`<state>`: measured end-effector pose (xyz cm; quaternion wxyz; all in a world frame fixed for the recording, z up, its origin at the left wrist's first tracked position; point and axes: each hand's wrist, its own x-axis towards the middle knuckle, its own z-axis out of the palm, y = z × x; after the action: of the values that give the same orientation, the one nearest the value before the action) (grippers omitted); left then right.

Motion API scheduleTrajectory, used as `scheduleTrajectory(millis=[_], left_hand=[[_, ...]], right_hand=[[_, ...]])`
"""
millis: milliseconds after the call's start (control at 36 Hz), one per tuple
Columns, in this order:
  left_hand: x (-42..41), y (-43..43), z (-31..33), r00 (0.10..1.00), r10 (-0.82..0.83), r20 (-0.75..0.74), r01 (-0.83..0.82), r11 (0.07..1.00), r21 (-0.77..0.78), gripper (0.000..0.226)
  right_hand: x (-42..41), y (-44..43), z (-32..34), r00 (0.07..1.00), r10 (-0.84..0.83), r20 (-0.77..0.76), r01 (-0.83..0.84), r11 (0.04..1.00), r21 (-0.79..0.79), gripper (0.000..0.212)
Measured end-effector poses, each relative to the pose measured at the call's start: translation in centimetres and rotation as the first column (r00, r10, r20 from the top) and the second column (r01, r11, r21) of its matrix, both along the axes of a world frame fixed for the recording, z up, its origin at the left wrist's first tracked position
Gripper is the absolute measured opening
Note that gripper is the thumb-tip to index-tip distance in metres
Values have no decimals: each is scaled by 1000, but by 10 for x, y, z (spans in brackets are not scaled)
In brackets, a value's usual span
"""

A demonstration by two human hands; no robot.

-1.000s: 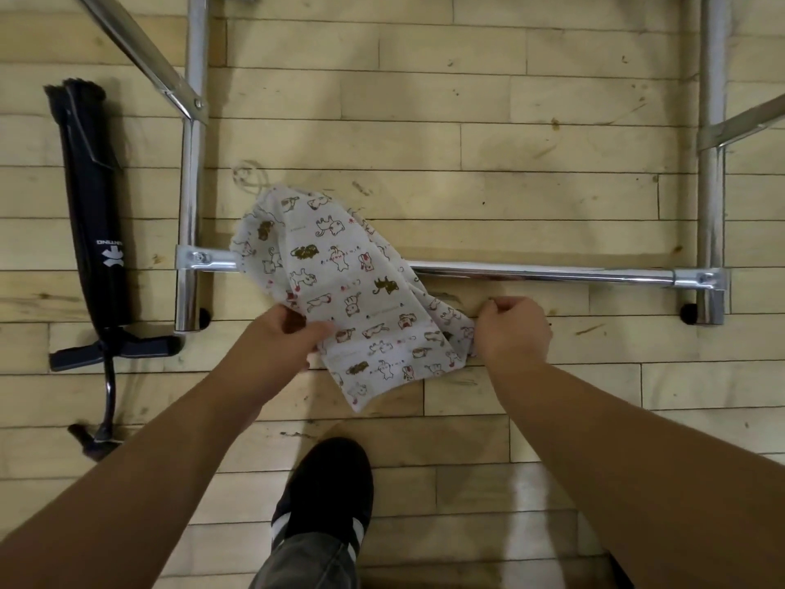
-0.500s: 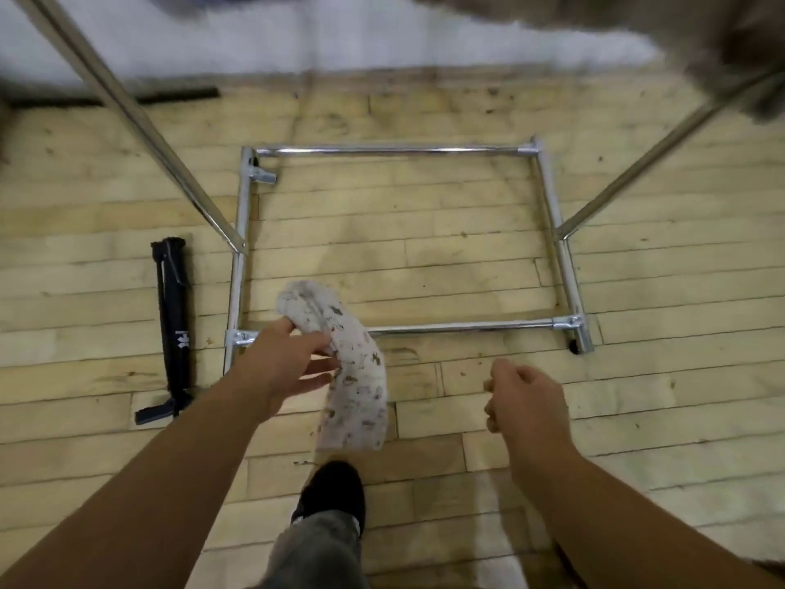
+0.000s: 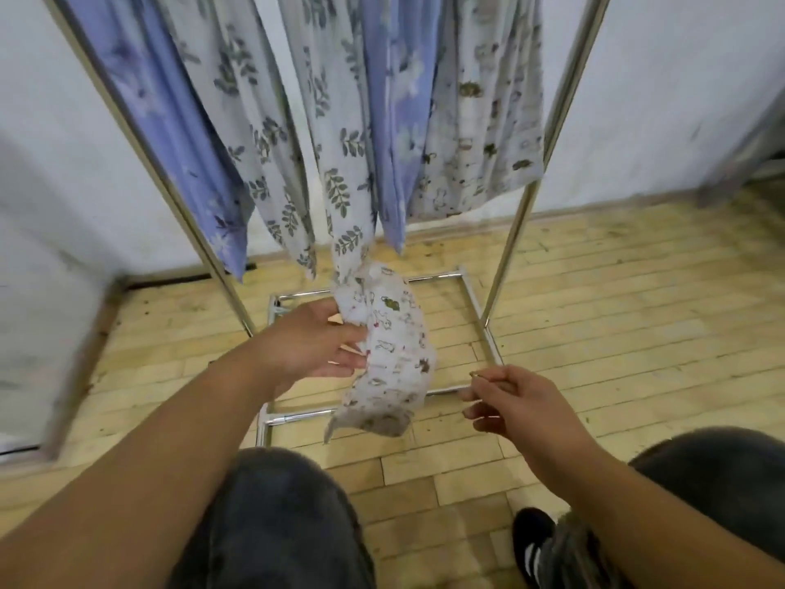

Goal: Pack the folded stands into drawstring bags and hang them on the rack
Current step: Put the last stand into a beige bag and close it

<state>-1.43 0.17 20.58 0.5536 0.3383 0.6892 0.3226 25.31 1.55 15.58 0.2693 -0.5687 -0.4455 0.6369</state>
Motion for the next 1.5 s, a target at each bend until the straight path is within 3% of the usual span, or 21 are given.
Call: scheduleTrajectory(millis=[139,250,333,444,500,611,722,833,972,1056,1306,1417,1500], left_hand=[[53,-44,25,1000,2,-5,-2,998,62,23],[96,-87,19,995,10,-102,6,988,152,23],[116,-112,0,984,10,-177,32,972,232,36],[134,-139,-22,947,-132,-293,213,941,265,63],[139,-149,-32,897,-226,-380,337,905,258,68],[145,-161,-47,701,-397,-593,562,819,115,65],[147,-162,-50,604,-465,-647,638,769,43,59],[148,-158,-52,627,-430,-650,617,783,77,50],[147,-157,-59,675,-352,-648,539,835,109,28],[142,-154,-63,650,-278,-708,500,858,122,22],[124,-144,-83,706,-117,-699,238,968,79,59],[121,-143,-84,720,-175,-672,230,973,-7,58],[122,-143,-86,739,-172,-651,245,969,21,51]], right_hand=[[32,-33,19,994,-2,-106,4,1000,13,29],[48,-53,13,987,-9,-162,-3,997,-76,21],[52,-64,8,985,6,-173,-32,989,-147,20],[58,-73,8,975,13,-224,-61,976,-210,22],[58,-74,9,959,9,-282,-85,962,-259,22],[56,-75,8,932,64,-357,-177,940,-293,30],[55,-78,5,932,143,-334,-241,931,-273,40],[52,-80,1,960,133,-246,-182,965,-190,24],[51,-79,1,972,87,-216,-110,989,-97,24],[51,-77,0,981,34,-193,-44,998,-47,23],[48,-73,-8,989,-25,-148,34,998,60,19],[45,-73,-8,984,-41,-176,46,998,30,19],[45,-72,-6,977,-58,-203,58,998,-7,21]])
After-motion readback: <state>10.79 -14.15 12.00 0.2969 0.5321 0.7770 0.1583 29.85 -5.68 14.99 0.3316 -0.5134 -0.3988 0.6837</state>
